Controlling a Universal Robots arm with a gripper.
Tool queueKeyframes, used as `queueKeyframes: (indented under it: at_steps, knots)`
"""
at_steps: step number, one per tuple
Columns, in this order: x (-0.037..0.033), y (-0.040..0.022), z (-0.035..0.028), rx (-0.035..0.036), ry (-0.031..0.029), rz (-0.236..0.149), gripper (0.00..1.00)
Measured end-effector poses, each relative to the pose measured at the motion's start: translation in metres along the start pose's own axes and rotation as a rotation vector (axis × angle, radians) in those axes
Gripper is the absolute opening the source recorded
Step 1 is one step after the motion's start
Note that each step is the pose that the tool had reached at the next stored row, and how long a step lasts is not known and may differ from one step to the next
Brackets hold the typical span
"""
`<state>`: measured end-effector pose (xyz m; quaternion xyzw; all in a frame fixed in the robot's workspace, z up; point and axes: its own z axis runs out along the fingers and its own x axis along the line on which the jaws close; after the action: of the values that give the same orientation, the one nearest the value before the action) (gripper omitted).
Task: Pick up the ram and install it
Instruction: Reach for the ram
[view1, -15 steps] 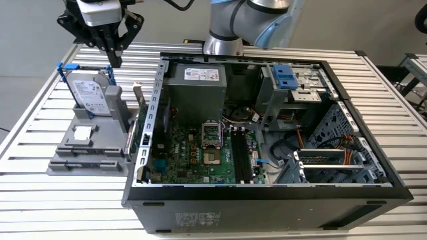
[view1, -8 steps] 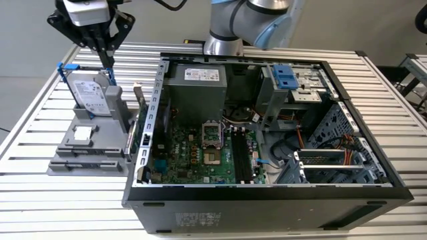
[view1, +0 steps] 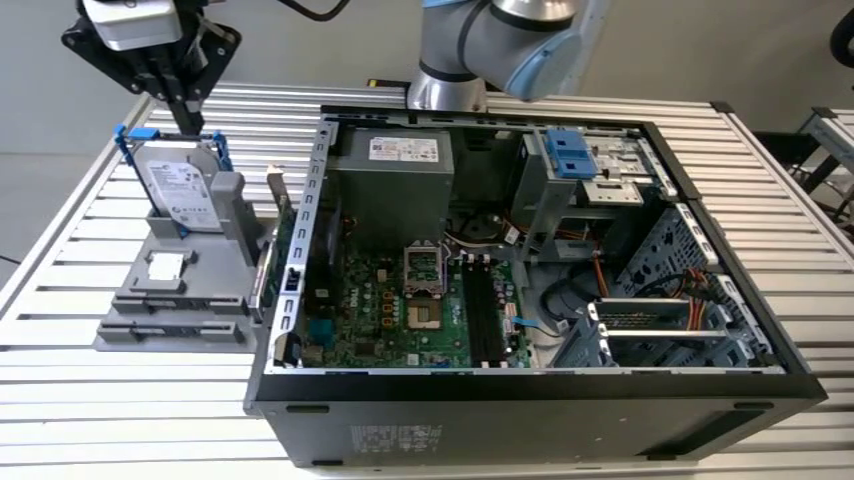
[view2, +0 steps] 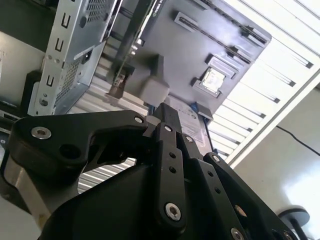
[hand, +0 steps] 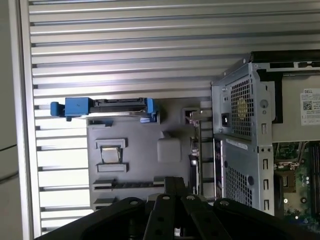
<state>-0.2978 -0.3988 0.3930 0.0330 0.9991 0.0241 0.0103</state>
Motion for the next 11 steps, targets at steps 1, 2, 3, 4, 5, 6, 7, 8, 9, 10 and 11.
queueKeyframes:
  at_steps: [1, 2, 3, 4, 5, 6, 7, 8, 9, 10, 11]
  knots:
    - [0.0033, -0.0002, -0.0001, 0.0000, 0.0000, 0.000, 0.00]
    - [0.0064, -0.0004, -0.0002, 0.0000, 0.0001, -0.001, 0.00]
    - [0.0096, -0.0006, -0.0003, 0.0000, 0.0001, -0.001, 0.00]
    - [0.0127, -0.0008, -0.0003, 0.0000, 0.0002, -0.001, 0.00]
    - [0.0157, -0.0010, -0.0004, 0.0001, 0.0002, -0.002, 0.00]
    - [0.0186, -0.0012, -0.0005, 0.0000, 0.0002, -0.002, 0.00]
    - [0.0210, -0.0014, -0.0005, 0.0000, 0.0002, -0.003, 0.00]
    - [0.0232, -0.0015, -0.0006, 0.0000, 0.0003, -0.006, 0.00]
    - [0.0248, -0.0016, -0.0006, -0.0002, 0.0004, -0.009, 0.00]
    - [0.0264, -0.0017, -0.0006, -0.0003, 0.0006, -0.013, 0.00]
    - [0.0276, -0.0017, -0.0006, -0.0003, 0.0008, -0.017, 0.00]
